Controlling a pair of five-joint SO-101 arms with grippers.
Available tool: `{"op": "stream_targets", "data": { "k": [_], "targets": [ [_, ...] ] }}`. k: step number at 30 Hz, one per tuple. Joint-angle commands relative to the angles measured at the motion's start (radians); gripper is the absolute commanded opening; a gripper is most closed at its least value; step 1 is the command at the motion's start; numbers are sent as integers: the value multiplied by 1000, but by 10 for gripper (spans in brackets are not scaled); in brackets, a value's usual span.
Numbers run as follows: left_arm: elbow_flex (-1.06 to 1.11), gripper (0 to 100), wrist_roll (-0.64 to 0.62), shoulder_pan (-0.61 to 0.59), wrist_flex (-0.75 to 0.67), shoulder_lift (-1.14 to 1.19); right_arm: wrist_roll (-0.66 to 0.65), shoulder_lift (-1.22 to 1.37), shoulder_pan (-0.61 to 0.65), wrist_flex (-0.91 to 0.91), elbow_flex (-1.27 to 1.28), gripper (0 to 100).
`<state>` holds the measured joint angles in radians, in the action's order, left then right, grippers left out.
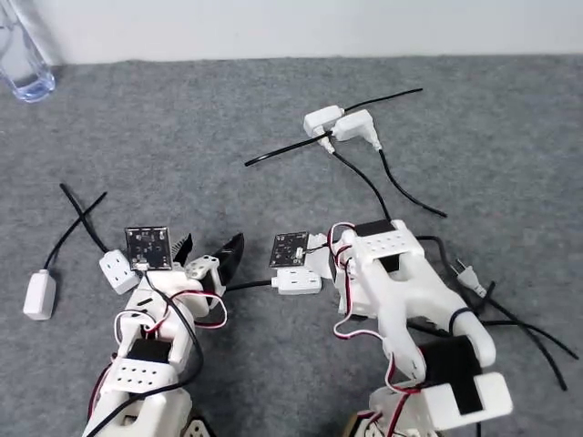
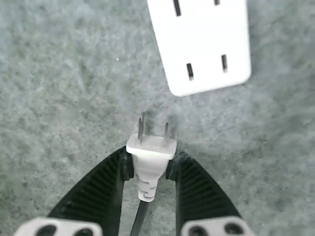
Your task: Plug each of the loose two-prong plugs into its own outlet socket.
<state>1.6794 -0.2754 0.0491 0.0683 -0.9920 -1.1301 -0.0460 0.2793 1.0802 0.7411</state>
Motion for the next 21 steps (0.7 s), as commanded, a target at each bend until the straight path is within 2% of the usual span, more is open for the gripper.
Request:
{"op": "stream_targets", "data": {
  "k": [1,9,11,17,21],
  "targets": [
    [-10,300,9,23,-28,-5,63,-99,18,1,54,9],
    [-8,300,3,75,-20,0,230,-420,136,137,94,9],
    [-8,300,2,98,-20,0,233,-492,166,170,95,9],
    [-8,300,-64,273,34,-6,299,-613,214,177,101,8],
    [-12,300,-84,331,12,-8,319,-618,217,159,103,8]
  ]
}}
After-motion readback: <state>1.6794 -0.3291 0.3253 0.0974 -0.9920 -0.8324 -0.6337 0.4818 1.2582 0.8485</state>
